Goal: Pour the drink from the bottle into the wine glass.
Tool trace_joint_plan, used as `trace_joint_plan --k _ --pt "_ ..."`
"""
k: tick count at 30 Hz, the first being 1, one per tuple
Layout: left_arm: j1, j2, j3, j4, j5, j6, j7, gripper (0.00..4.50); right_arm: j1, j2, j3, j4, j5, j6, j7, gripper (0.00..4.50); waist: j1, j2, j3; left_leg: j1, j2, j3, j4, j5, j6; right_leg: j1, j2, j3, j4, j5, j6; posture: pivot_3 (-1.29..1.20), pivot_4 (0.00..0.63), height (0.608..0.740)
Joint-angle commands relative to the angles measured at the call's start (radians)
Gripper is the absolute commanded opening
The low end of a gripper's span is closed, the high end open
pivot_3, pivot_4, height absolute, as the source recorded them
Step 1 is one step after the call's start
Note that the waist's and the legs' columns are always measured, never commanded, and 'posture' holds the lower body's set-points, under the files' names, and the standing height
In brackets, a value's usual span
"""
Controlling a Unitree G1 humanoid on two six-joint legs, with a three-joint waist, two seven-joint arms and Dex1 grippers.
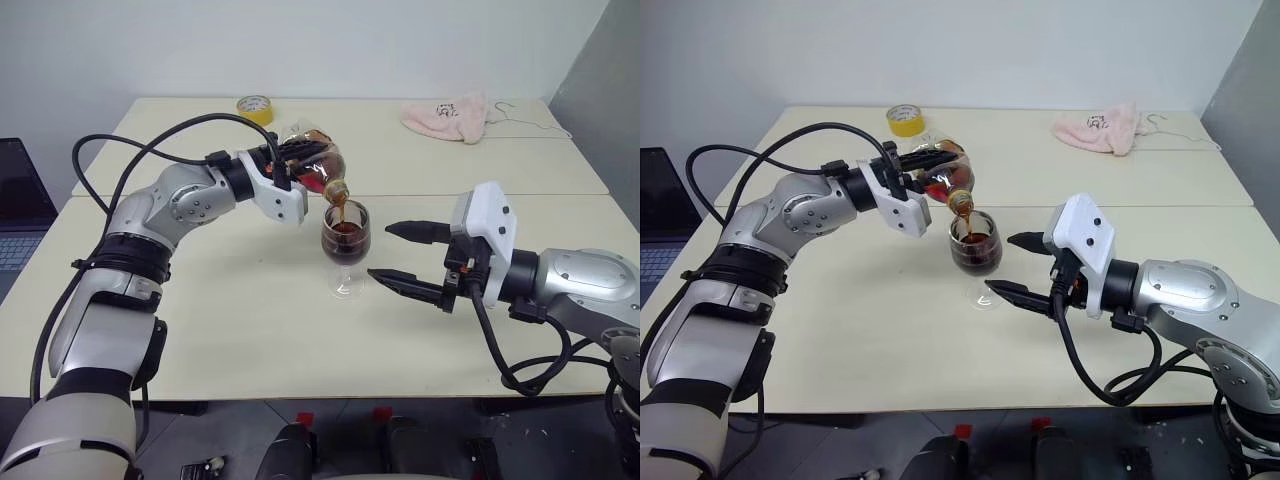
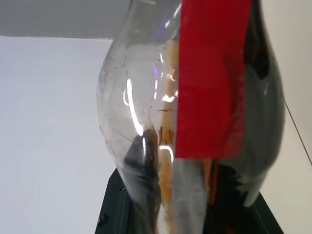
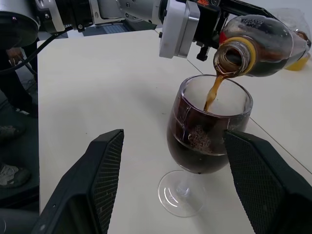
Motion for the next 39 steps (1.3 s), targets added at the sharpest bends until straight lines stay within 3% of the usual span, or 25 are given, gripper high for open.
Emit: trace_joint_plan --k 1,13,18,23,29,39 --pt "0.003 0.004 0.035 -0.038 -0.067 0.018 -0.018 0.80 -0.004 0.004 -0.006 -0.024 -0.002 -0.028 -0.005 3.46 0.000 0.000 0.000 0.000 0.000 0.000 0.000 0.000 0.000 0.000 0.000 0.000 0.000 0.000 0.000 0.00 0.150 0.740" --pt "0.057 -0.008 0.050 -0.110 -0.181 0.106 -0.103 0.79 0.001 0.010 -0.002 -0.017 -0.031 -0.056 0.003 3.46 0.000 0.000 0.000 0.000 0.000 0.000 0.000 0.000 0.000 0.000 0.000 0.000 0.000 0.000 0.000 0.00 0.150 0.740" --pt "0.114 -0.029 0.093 -0.170 -0.312 0.223 -0.177 0.79 0.016 0.022 0.006 -0.017 -0.084 -0.114 0.015 3.46 -0.001 0.000 0.000 0.000 0.000 0.000 0.000 0.000 0.000 0.000 0.000 0.000 0.000 0.000 0.000 0.00 0.150 0.740" --pt "0.186 -0.048 0.148 -0.281 -0.430 0.392 -0.247 0.79 0.033 0.028 0.010 -0.018 -0.104 -0.155 0.032 3.46 -0.002 0.000 0.000 0.000 0.000 -0.001 0.000 0.000 0.000 0.000 0.000 0.000 0.001 0.000 0.000 0.00 0.150 0.740" --pt "0.364 -0.126 0.267 -0.525 -0.654 0.796 -0.263 0.79 0.068 0.025 0.003 -0.021 -0.112 -0.195 0.058 3.46 -0.002 0.000 0.000 0.000 0.001 -0.001 0.001 0.000 0.000 0.000 0.000 0.000 0.000 0.000 0.000 0.00 0.150 0.740" --pt "0.556 -0.233 0.436 -0.695 -0.810 1.167 -0.128 0.79 0.105 0.052 0.008 -0.008 -0.111 -0.244 0.090 3.46 -0.001 0.000 0.000 0.001 0.001 -0.001 0.001 0.000 0.000 0.000 0.000 0.000 0.001 0.000 0.000 0.00 0.150 0.740"
